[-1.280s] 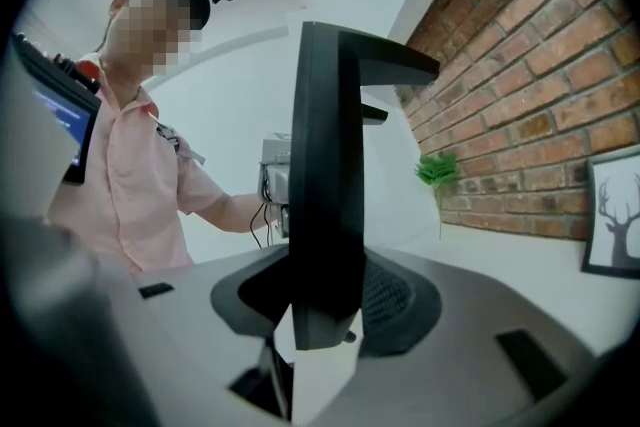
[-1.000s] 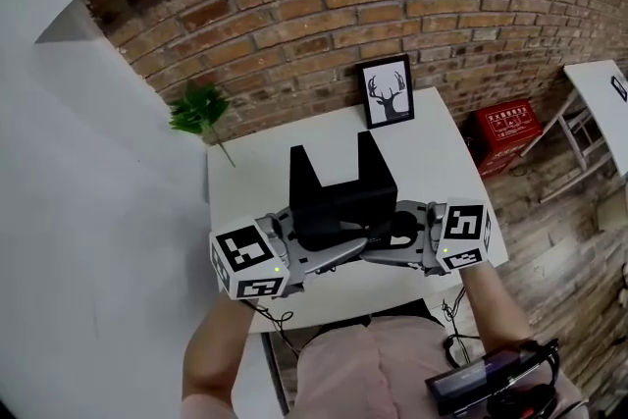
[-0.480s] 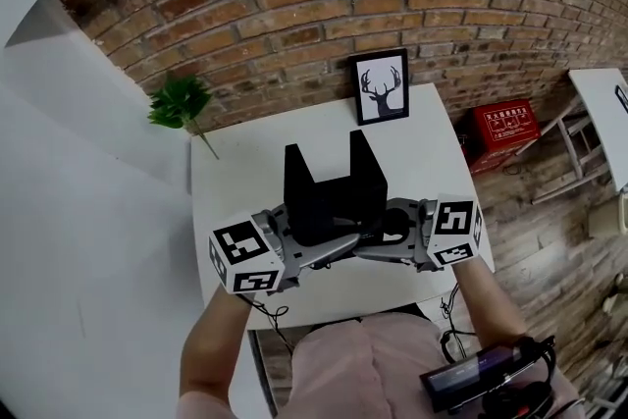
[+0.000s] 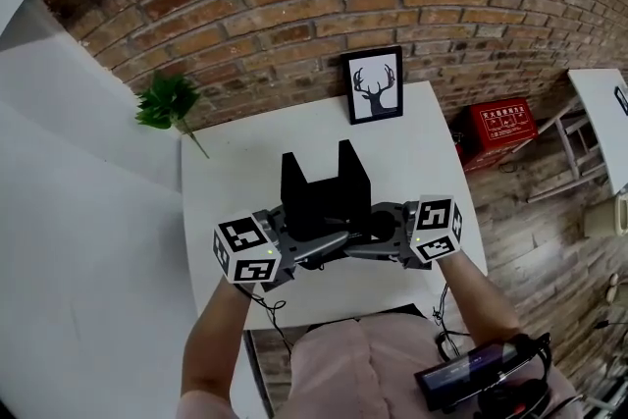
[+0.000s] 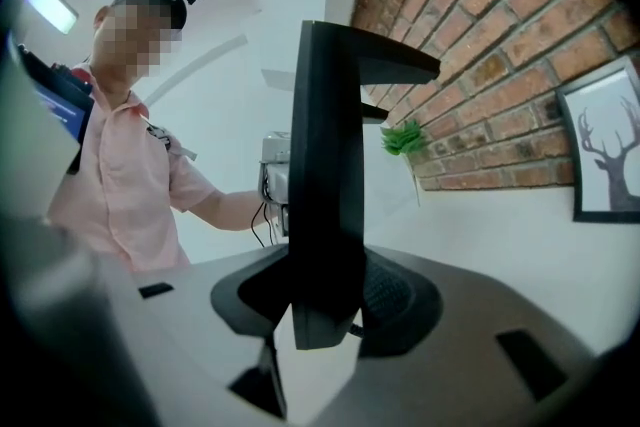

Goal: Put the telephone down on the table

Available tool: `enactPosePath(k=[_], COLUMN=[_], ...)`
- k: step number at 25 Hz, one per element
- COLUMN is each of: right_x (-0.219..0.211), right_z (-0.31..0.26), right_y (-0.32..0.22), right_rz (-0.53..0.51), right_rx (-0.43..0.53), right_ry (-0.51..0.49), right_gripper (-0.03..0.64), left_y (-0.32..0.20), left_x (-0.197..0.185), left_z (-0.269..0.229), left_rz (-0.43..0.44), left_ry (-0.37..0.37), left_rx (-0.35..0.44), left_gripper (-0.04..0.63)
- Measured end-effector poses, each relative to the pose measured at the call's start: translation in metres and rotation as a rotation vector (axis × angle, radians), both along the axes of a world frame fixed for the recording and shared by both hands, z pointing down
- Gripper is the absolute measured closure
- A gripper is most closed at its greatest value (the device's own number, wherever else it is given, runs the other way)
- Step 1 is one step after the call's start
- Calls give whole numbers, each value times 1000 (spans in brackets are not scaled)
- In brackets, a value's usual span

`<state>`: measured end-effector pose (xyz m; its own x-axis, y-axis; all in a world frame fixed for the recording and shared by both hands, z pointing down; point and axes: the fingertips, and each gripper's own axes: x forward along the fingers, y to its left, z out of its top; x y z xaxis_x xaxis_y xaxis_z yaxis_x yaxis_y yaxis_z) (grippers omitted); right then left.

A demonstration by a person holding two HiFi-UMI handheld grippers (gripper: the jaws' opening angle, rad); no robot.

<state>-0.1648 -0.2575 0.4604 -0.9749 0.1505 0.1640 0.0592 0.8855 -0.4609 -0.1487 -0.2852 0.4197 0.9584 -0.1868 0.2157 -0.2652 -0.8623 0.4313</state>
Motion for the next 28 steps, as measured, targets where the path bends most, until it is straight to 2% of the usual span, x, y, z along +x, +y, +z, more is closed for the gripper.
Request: enactPosePath(k=[13, 28], right_x=[1, -2], right_z=[45, 93], right_y=[-3, -7], right_rz=[10, 20], right_rx=[-117, -264], right_ry=[14, 74], right_gripper=[448, 446], left_y=[-9, -19], left_x=[-1, -5], left_z=[50, 103], left_rz=[-9, -13], left_ry=[20, 62], left_rx=[-133, -293], left_gripper=[433, 433])
